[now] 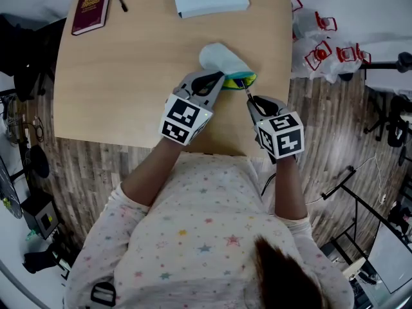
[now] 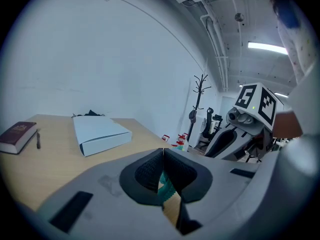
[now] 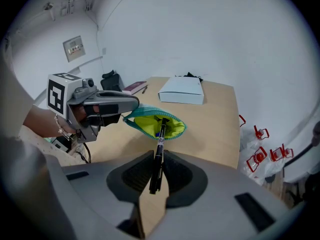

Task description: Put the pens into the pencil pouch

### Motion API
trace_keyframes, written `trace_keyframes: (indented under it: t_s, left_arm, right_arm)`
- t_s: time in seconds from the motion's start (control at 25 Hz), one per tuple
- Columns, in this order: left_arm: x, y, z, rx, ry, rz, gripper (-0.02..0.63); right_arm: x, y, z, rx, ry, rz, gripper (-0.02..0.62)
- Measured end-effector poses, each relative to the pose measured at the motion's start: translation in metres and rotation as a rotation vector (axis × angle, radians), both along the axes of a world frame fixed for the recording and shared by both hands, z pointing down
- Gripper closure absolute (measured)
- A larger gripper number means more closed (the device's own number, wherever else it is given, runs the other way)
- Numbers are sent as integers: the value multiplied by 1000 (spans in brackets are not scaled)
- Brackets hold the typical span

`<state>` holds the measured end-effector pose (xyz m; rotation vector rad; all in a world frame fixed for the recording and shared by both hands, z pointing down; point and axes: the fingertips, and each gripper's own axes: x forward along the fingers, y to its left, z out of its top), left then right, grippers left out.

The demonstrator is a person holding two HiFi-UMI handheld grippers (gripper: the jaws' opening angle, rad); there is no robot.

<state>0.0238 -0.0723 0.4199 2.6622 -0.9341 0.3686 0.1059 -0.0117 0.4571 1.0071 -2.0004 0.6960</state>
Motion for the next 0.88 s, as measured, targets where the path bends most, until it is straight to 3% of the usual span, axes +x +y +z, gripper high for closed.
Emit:
trace_keyframes:
  t_s: [0.88]
  left_arm:
    - [6, -5, 2, -11, 17, 1, 591]
  right_arm:
    - [-15, -32, 2, -24, 65, -89, 535]
